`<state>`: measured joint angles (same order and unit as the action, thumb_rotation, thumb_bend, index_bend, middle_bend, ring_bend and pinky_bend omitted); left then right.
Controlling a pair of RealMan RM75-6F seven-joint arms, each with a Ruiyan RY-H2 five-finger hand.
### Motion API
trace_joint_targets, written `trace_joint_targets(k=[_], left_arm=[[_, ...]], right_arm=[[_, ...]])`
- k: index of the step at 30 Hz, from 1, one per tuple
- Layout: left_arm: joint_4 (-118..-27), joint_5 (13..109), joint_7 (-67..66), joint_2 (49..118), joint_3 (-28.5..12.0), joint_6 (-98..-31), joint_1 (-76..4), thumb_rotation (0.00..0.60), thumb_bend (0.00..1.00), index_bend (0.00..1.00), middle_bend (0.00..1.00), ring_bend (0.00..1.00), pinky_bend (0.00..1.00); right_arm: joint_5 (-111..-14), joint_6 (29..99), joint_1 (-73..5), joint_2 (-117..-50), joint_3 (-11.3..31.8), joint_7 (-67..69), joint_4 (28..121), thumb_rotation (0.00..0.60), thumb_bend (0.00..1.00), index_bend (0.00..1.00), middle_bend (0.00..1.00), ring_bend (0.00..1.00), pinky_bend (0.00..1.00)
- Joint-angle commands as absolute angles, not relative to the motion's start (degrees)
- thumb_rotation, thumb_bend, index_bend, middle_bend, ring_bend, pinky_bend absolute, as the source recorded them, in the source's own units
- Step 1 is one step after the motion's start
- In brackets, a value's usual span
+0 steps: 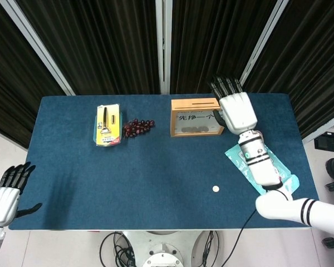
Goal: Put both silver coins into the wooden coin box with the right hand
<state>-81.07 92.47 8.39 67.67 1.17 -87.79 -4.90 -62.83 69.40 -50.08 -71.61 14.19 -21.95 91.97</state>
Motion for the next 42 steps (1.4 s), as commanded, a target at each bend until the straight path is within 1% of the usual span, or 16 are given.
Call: trace_joint_targets(k=[1,5,8,10,15,18,24,28,37,42], left_arm=[[-81.79,92.31,7.35,67.68,1.15,-87.54,-4.94,0.600,0.01,0.00,0.00,0.00,0.00],[-82.29,91.71,6.34,67.95,1.11,-87.28,-4.76,0.600,0.01,0.00,0.00,0.00,0.00],[-82.22,91.16,6.03,68.20,1.13,-87.05,-4.55,0.600,0.01,0.00,0.00,0.00,0.00],[-82.00,90.66,6.23,68.42,1.08,-86.98,-4.33,0.600,0.01,0.00,0.00,0.00,0.00],[-81.03,89.95,7.17,68.87,1.10,-86.74,-3.97,0.600,0.01,0.00,0.00,0.00,0.00],[-80.77,90.07,7.32,68.92,1.13,-86.74,-3.96,0.600,0.01,0.00,0.00,0.00,0.00],[-80.50,90.40,7.51,68.91,1.08,-86.67,-4.15,0.600,0.02,0.00,0.00,0.00,0.00],[-80.28,90.58,7.48,69.10,1.12,-86.58,-4.23,0.600,0.01,0.00,0.00,0.00,0.00],[-79.02,90.28,8.85,69.59,1.02,-86.49,-4.14,0.600,0.01,0.00,0.00,0.00,0.00],[-78.79,90.40,9.15,69.64,1.00,-86.66,-4.11,0.600,0.01,0.00,0.00,0.00,0.00]], right_arm=[[-92.15,85.14,-35.70,-72.82,-1.95,-6.91,84.25,0.600,0.36,0.00,0.00,0.00,0.00],[-97.02,86.58,-31.84,-75.37,-6.68,-1.93,78.66,0.600,0.35,0.00,0.00,0.00,0.00],[-98.30,85.56,-29.67,-76.63,-9.11,-1.13,76.43,0.600,0.30,0.00,0.00,0.00,0.00],[-98.52,84.71,-28.46,-77.51,-10.10,-1.31,75.59,0.600,0.27,0.00,0.00,0.00,0.00],[-99.50,82.52,-25.99,-80.85,-11.83,-1.66,71.28,0.600,0.27,0.00,0.00,0.00,0.00],[-99.29,81.80,-25.02,-82.97,-11.54,-0.28,69.58,0.600,0.27,0.02,0.00,0.00,0.00],[-98.15,79.17,-24.47,-86.24,-9.94,0.05,67.90,0.600,0.26,0.19,0.00,0.00,0.00],[-97.43,77.30,-24.10,-87.83,-9.37,0.47,66.62,0.600,0.21,0.28,0.00,0.00,0.00],[-97.16,74.87,-23.87,-90.10,-8.50,1.66,63.73,0.600,0.27,0.31,0.00,0.00,0.00],[-97.25,74.24,-23.96,-91.32,-7.85,2.37,62.11,0.600,0.30,0.32,0.00,0.00,0.00]])
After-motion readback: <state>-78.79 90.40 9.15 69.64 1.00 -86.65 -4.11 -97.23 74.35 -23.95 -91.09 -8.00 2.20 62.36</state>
